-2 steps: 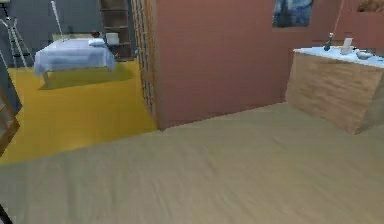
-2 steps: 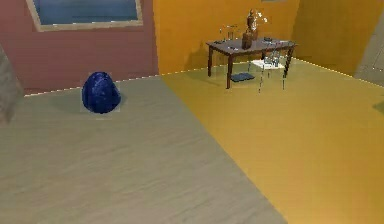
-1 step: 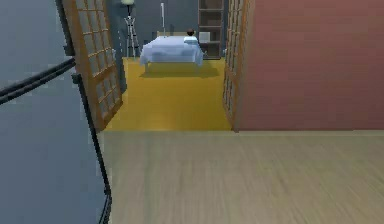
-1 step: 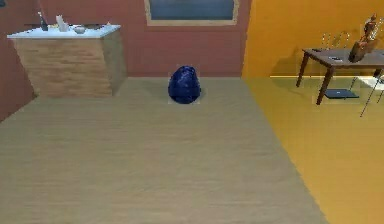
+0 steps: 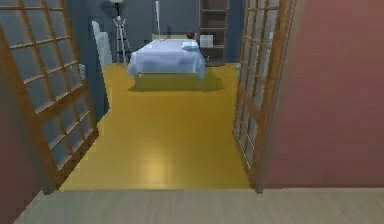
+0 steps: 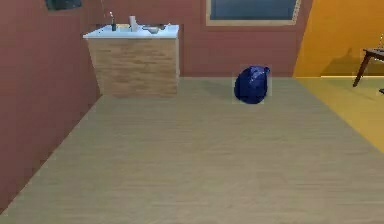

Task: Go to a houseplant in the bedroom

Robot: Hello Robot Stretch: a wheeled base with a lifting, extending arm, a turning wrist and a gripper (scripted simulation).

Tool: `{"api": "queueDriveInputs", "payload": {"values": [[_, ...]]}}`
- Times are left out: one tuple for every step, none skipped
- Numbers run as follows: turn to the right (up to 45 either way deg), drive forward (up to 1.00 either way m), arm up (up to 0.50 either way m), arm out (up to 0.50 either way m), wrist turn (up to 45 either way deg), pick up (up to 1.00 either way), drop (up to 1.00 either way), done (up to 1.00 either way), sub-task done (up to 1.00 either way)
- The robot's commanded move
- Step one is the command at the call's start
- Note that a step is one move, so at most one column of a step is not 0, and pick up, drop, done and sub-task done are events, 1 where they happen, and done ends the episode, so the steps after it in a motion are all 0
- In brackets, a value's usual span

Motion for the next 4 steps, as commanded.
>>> {"api": "queueDriveInputs", "payload": {"values": [[0.0,0.5,0.0,0.0,0.0,0.0,0.0,0.0,0.0],[-12.0,0.0,0.0,0.0,0.0,0.0,0.0,0.0,0.0],[0.0,1.0,0.0,0.0,0.0,0.0,0.0,0.0,0.0],[-3.0,0.0,0.0,0.0,0.0,0.0,0.0,0.0,0.0]]}}
